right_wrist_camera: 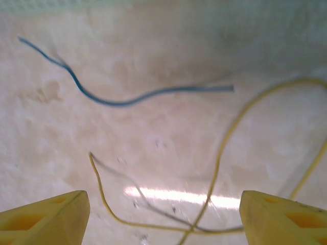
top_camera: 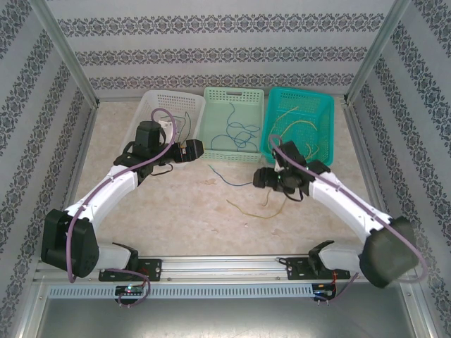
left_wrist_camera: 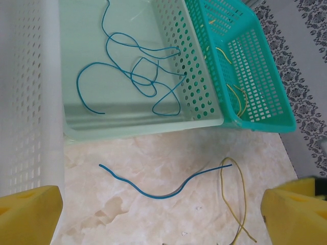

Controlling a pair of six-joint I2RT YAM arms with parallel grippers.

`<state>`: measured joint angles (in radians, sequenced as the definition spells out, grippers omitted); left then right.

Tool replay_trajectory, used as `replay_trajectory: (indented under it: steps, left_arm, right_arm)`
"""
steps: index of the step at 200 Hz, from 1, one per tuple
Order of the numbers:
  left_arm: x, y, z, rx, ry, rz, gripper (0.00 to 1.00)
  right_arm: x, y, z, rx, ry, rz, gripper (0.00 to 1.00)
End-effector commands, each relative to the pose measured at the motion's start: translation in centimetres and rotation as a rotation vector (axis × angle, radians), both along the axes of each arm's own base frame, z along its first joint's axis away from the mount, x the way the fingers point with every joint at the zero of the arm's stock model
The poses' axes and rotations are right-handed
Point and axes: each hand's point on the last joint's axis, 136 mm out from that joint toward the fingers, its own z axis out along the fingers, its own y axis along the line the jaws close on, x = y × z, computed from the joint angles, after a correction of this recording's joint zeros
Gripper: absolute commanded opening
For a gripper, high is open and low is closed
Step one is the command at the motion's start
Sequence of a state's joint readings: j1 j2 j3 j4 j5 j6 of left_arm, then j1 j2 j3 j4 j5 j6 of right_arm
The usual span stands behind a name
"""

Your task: Untangle the cables

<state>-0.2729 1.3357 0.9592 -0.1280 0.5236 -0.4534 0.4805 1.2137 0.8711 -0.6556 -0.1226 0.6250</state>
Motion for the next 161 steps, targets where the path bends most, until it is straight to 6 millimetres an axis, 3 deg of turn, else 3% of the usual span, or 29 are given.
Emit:
replay_trajectory:
  steps: [1, 48, 73, 104, 131, 161]
  left_arm:
    - [-0.2, -0.2, 0.0, -0.012, 0.003, -0.018, 1.0]
    - [-1.0, -0.5, -0.6, -0.004, 0.025, -0.049, 1.0]
    - [-2.7, -1.9, -1.6, 0.056, 0.058, -0.138, 1.0]
    - [-7.5, -5.6, -3.0, 0.188, 0.014, -0.398, 1.0]
    - [-13.2, -8.3, -6.4, 0.361, -0.044, -0.702, 1.0]
    - [-15.5, -10.2, -8.9, 0.524, -0.093, -0.836, 0.99]
  right_arm:
    - [-1.3, -1.0, -0.4, -0.015, -0.01, -0.051, 0.78]
    - [-4.1, -1.9, -1.2, -0.109, 0.001, 0.015, 0.7]
    - [-4.8, -2.2, -1.4, -0.161, -0.012, 0.042, 0.64]
    - [-5.2, -1.5, -1.3, -0.23, -0.072, 0.137, 0.68]
    - [-5.8, -1.7, -2.1, -0.269, -0.056, 0.169, 0.72]
    - [-5.6, -3.0, -2.2, -0.298, -0.059, 0.09, 0.72]
